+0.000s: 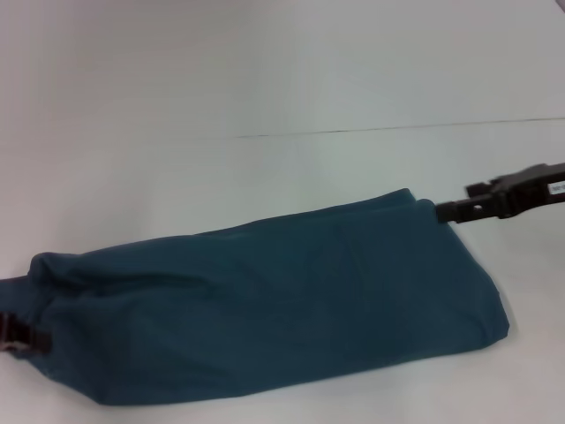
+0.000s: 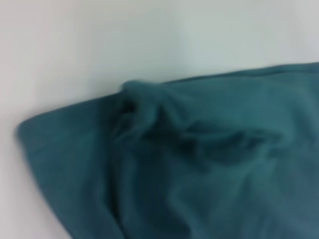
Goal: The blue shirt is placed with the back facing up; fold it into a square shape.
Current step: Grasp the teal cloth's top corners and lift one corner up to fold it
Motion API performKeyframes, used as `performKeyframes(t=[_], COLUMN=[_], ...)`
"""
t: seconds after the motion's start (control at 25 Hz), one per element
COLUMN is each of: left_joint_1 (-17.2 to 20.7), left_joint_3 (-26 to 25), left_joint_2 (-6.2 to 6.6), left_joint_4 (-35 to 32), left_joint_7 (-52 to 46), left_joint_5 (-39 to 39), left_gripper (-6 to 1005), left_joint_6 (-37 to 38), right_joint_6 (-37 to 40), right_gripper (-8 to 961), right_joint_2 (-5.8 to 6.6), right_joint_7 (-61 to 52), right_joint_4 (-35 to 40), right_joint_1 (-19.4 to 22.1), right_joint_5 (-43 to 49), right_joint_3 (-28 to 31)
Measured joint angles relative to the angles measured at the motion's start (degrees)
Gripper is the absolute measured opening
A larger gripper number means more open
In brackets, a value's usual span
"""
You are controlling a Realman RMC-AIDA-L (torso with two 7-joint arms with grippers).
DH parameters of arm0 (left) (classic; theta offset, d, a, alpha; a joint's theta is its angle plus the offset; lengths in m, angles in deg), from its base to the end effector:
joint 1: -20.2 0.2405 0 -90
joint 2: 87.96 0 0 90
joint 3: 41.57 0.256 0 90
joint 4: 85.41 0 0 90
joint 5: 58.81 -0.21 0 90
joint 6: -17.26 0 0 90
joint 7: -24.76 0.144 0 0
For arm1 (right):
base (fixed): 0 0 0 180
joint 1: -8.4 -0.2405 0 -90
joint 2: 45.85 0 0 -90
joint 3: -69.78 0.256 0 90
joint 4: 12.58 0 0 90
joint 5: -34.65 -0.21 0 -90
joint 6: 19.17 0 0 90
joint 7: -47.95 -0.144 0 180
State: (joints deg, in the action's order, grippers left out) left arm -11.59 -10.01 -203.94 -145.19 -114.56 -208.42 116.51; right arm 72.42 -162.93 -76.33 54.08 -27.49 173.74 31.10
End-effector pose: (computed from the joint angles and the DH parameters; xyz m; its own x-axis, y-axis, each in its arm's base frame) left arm -0.3063 0.3233 0.0833 0.2305 0.9505 0.2084 0.9606 -0.1881 -0.2046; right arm 0.2393 0.3766 0.0904 0.6834 -0.6776 -0.2716 -0.7269 -0.5973 -0.3389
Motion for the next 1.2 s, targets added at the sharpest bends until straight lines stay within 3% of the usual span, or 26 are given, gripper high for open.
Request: performKeyframes(t=[0.12, 0.16, 0.28, 0.52, 0.92, 1.0, 1.2], left_joint_1=[-1.1, -1.56, -2.71, -4.06, -8.18, -9.01, -10.7], left_joint_3=[-0.99, -1.54, -2.71, -3.86, -7.89, -8.24, -8.77], left_joint_2=[0.56, 0.75, 1.22, 2.03, 4.83, 5.29, 6.08], left_joint_4=[-0.01, -0.03, -0.05, 0.06, 2.09, 2.43, 2.84], left_joint_7=[0.0, -0.07, -0.57, -1.63, -4.88, -5.46, -6.48], left_joint_5=[2.16, 2.8, 4.7, 7.08, 14.59, 15.87, 19.0], left_gripper=[39, 39, 39, 39, 39, 39, 39], left_joint_6=[1.58, 2.07, 2.87, 3.5, 5.49, 6.05, 6.89], right_joint_6=[-2.56, -4.67, -6.91, -13.73, -23.41, -23.86, -27.13], right_gripper=[808, 825, 875, 586, 151, -6, -2], right_joint_2=[-1.57, -2.61, -3.02, -3.14, -3.36, -3.43, -3.69], right_joint_7=[4.75, 8.95, 12.82, 27.62, 49.08, 49.86, 51.02], right_joint_4=[-2.28, -4.82, -8.35, -21.88, -37.51, -38.23, -40.48], right_joint_1=[0.82, 1.22, 1.48, 1.47, 0.17, -0.17, -1.9], right_joint_5=[-4.54, -7.1, -9.74, -18.54, -32.02, -33.38, -40.27], right_joint_3=[-0.01, -0.29, -1.16, -4.56, -13.3, -14.72, -22.96])
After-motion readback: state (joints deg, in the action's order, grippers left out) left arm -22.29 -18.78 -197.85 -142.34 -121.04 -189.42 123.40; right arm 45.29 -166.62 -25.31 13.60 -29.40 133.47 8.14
